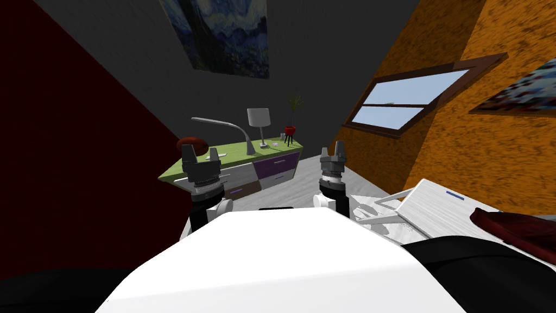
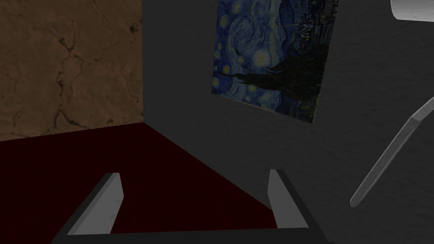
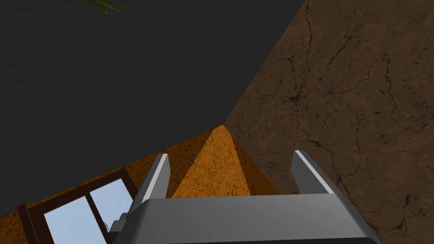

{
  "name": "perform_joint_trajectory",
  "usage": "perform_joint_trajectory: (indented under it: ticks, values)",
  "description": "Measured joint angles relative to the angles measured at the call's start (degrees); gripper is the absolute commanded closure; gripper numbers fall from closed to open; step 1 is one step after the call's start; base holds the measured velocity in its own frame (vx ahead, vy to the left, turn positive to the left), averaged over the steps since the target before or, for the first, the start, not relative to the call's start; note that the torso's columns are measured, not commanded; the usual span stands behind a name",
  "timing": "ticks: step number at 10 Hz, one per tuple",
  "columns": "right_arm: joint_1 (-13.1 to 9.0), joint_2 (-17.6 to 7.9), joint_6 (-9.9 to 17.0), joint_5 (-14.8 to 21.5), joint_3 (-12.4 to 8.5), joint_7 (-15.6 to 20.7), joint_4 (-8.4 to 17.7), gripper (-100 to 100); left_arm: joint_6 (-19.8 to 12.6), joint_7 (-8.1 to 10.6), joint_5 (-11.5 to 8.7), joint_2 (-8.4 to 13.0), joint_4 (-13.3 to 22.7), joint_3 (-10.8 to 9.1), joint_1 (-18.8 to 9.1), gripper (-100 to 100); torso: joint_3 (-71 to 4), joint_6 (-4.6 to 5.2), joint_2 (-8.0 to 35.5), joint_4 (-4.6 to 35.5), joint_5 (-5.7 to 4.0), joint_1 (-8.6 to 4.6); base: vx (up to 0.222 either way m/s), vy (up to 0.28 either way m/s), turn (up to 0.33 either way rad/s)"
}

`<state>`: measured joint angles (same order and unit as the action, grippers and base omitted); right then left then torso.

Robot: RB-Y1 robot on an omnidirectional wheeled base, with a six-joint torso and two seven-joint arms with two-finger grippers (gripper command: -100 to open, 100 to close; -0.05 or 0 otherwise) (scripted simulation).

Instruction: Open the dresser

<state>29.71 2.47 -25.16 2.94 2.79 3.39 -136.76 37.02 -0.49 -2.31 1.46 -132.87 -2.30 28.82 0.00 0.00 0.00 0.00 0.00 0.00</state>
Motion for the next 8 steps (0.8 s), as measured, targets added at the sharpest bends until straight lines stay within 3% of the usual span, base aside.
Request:
perform_joint_trajectory:
  ticks: [2, 8]
  values:
    - [0.00, 0.00, 0.00, 0.00, 0.00, 0.00, 0.00, 0, 0.00, 0.00, 0.00, 0.00, 0.00, 0.00, 0.00, 0, -12.00, 0.00, 5.97, 6.00, 0.00, 0.00, 0.000, 0.000, 0.000]
    - [0.00, 0.00, -0.01, 0.00, 0.00, 0.00, -0.02, 0, 0.00, 0.00, 0.00, 0.00, -0.02, 0.00, 0.00, 0, -62.27, 0.00, 31.16, 31.14, 0.00, 0.00, 0.000, 0.000, 0.000]
